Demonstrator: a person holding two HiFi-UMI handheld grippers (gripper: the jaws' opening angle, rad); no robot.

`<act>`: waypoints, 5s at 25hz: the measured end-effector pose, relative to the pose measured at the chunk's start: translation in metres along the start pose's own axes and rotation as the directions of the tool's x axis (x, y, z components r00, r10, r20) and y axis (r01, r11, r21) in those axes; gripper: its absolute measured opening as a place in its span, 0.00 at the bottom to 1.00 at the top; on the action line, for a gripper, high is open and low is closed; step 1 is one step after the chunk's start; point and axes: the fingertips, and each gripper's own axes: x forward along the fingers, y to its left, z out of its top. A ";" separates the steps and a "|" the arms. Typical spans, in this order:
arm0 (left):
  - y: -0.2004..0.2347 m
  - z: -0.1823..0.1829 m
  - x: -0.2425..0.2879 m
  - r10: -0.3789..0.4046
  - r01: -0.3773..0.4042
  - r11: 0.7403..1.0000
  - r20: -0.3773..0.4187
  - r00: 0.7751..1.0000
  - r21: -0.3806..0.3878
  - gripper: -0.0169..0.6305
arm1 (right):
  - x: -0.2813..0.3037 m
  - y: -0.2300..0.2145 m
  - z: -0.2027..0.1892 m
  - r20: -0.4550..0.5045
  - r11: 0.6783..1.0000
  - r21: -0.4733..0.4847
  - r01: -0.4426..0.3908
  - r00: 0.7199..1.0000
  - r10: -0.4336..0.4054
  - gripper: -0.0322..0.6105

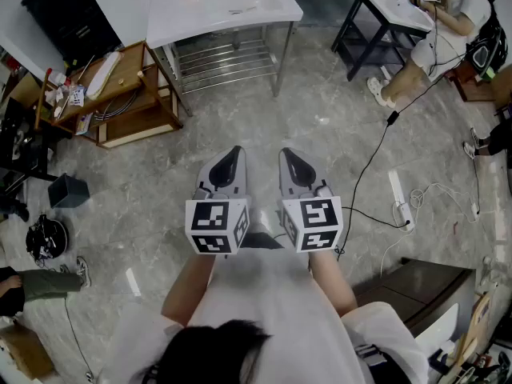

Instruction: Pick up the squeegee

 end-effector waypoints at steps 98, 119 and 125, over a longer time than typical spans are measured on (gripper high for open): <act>0.273 0.109 0.343 -0.018 0.012 0.995 -0.059 0.998 -0.098 0.06 | 0.431 -0.063 0.096 -0.055 0.980 0.180 -0.090 0.993 0.101 0.09; 0.300 0.136 0.469 0.042 -0.052 0.992 -0.090 0.995 -0.111 0.06 | 0.545 -0.146 0.121 -0.076 0.974 0.179 -0.141 0.985 0.157 0.09; 0.297 0.139 0.504 0.053 -0.067 0.991 -0.118 0.992 -0.113 0.06 | 0.572 -0.170 0.125 -0.098 0.970 0.182 -0.162 0.978 0.182 0.09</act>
